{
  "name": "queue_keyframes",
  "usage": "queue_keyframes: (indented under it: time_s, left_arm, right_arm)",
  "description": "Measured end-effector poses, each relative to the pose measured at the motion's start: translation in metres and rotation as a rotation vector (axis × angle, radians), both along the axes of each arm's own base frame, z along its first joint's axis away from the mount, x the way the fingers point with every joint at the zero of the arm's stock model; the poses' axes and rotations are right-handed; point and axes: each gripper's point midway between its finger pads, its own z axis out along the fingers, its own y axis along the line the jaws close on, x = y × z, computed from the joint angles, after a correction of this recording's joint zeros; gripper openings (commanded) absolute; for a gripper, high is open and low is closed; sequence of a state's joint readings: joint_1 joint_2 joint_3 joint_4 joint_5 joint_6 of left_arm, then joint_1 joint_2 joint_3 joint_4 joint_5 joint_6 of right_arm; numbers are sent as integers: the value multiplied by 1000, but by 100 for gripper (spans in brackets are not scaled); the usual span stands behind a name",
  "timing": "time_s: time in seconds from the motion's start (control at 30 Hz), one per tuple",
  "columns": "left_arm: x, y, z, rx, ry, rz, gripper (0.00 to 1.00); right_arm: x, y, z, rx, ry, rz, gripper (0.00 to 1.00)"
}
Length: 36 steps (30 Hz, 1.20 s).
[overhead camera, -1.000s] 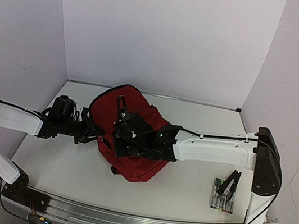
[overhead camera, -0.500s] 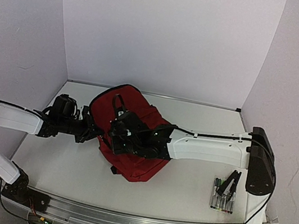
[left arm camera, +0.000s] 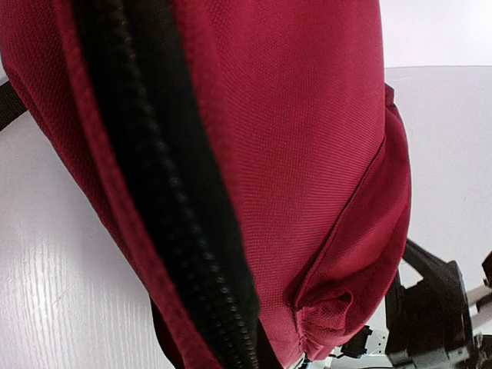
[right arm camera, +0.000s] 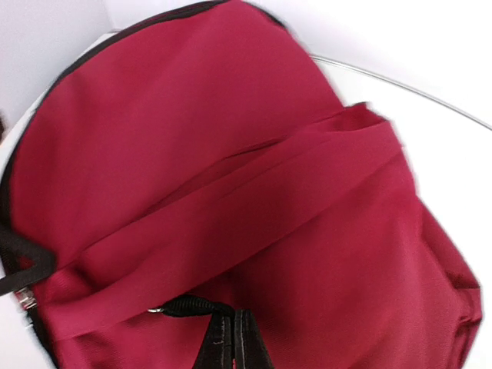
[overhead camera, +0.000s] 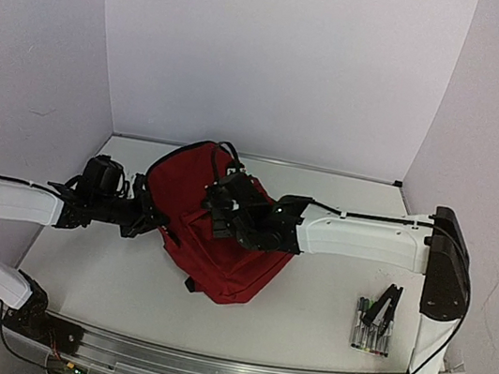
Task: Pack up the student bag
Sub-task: Unzip the student bag at the center of the board.
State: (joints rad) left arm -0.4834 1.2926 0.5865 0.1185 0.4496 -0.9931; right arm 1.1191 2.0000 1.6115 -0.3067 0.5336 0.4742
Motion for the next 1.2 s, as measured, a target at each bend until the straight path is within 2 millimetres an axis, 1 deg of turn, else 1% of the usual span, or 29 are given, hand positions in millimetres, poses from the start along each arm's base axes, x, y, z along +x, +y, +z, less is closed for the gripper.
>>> queue_keyframes:
  time_s: [0.2, 0.37, 0.43, 0.53, 0.83, 0.87, 0.97, 1.03, 1.07, 1.13, 1.2]
  left_arm:
    - [-4, 9, 10, 5, -11, 9, 0]
    - [-8, 20, 10, 29, -1, 22, 0]
    - [-9, 22, 11, 35, -4, 22, 0]
    - [-11, 23, 14, 35, -16, 18, 0]
    - [-14, 25, 14, 44, -6, 17, 0]
    - [-15, 25, 13, 45, -5, 15, 0]
    - [-15, 26, 12, 51, -7, 6, 0]
    - [-17, 27, 10, 57, 0, 2, 0]
    - [-17, 28, 9, 59, 4, 1, 0]
    - [-18, 29, 8, 63, 8, -3, 0]
    - [-18, 29, 8, 66, 3, -10, 0]
  right_arm:
    - [42, -50, -9, -14, 9, -111, 0]
    - [73, -88, -21, -35, 14, -191, 0]
    - [83, -99, -24, -32, 19, -211, 0]
    - [89, -101, -25, -13, 30, -202, 0]
    - [93, -95, -26, 9, 52, -138, 1]
    - [93, -94, -27, 6, 58, -122, 4]
    - [93, -94, -25, 0, 69, -85, 35]
    - [93, -104, -20, 3, 72, -84, 56]
    - [92, -111, -16, 1, 73, -84, 64]
    - [87, -123, -5, 22, 72, -93, 74]
    - [80, -136, 9, 46, 67, -99, 81]
